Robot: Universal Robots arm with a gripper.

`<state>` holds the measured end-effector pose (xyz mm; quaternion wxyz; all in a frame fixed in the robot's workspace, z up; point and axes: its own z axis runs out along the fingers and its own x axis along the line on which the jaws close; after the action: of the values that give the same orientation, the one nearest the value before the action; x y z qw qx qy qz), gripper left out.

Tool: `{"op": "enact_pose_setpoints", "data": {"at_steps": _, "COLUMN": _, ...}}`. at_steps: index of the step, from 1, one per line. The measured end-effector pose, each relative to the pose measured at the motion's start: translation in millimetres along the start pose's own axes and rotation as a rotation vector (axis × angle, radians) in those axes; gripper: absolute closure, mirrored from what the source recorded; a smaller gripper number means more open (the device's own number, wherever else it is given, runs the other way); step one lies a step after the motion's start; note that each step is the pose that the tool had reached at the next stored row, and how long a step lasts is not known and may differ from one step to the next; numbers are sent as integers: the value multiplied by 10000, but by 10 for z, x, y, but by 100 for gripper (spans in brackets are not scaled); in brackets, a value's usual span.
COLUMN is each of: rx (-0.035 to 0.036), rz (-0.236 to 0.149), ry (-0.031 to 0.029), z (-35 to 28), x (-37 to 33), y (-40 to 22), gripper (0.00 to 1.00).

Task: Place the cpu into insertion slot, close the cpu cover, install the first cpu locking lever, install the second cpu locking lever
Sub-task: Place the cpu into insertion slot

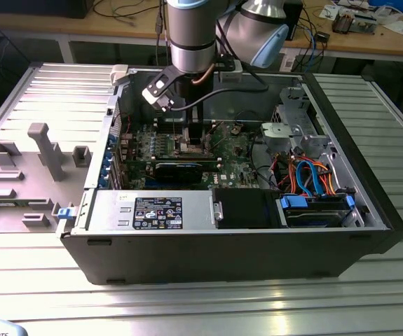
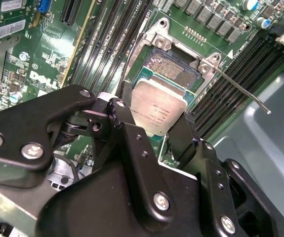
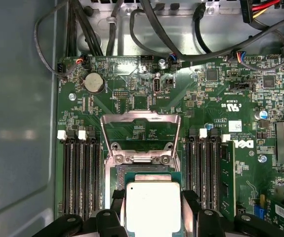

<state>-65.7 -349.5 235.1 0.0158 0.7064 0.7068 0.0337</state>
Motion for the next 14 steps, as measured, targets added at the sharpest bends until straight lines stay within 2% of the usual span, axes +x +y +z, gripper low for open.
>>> {"op": "enact_pose_setpoints", "data": {"at_steps": 4, "rx": 0, "rz": 0, "ry": 4, "z": 101, "x": -3, "y": -10, "gripper": 46}}
{"op": "enact_pose_setpoints", "data": {"at_steps": 5, "rx": 0, "rz": 3, "ry": 31, "z": 120, "x": -3, "y": -13, "gripper": 46}}
{"op": "enact_pose_setpoints", "data": {"at_steps": 8, "rx": -1, "rz": 12, "ry": 147, "z": 140, "x": -3, "y": -29, "gripper": 46}}
{"op": "enact_pose_setpoints", "data": {"at_steps": 12, "rx": 0, "rz": 12, "ry": 150, "z": 171, "x": -4, "y": -51, "gripper": 46}}
{"op": "enact_pose_setpoints", "data": {"at_steps": 14, "rx": -1, "rz": 13, "ry": 173, "z": 184, "x": -3, "y": -58, "gripper": 46}}
